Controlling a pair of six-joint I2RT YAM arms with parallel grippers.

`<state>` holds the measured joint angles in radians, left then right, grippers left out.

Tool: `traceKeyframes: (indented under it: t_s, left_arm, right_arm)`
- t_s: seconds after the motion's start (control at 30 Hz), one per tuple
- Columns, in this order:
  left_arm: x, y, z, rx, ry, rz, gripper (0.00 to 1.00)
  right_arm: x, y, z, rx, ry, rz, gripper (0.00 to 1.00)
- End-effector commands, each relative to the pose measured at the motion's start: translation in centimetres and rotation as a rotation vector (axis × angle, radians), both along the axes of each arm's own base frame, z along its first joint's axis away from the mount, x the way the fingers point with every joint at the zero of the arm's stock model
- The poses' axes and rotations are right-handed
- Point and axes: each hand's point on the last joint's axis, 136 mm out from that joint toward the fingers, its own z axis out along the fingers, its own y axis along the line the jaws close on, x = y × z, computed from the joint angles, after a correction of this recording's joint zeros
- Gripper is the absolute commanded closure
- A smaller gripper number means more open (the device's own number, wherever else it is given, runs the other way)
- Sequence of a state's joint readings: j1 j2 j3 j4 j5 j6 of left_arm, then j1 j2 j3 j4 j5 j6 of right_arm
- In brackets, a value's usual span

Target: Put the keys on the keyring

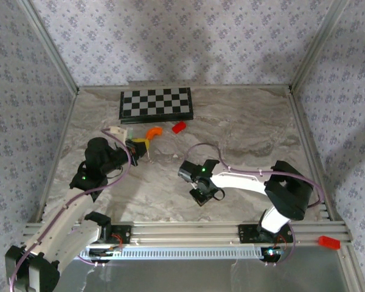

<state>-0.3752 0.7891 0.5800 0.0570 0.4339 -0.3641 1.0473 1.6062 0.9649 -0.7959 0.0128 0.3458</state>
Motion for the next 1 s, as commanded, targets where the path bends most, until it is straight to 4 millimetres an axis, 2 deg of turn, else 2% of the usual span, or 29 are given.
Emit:
traceKeyframes:
  t_s: [0.0,0.57,0.97]
  left_arm:
    - [-0.1,-0.3,1.4,-0.014,-0.065,-0.017,1.00]
    - [-0.3,-0.5,1.4,-0.019,-0.066,-0.026,1.00]
    - [-0.2,-0.6,1.1,-0.016,-0.057,-0.029,1.00]
  right_arm:
    - [-0.5,-1.1,0.5,-0.074,0.016,0.022,1.00]
    - [-1.3,-0.9,-1.5,-0.100,0.095,0.048,1.00]
    - [-1.1,-0.6,-1.8,-0.069,0.084,0.039,0.97]
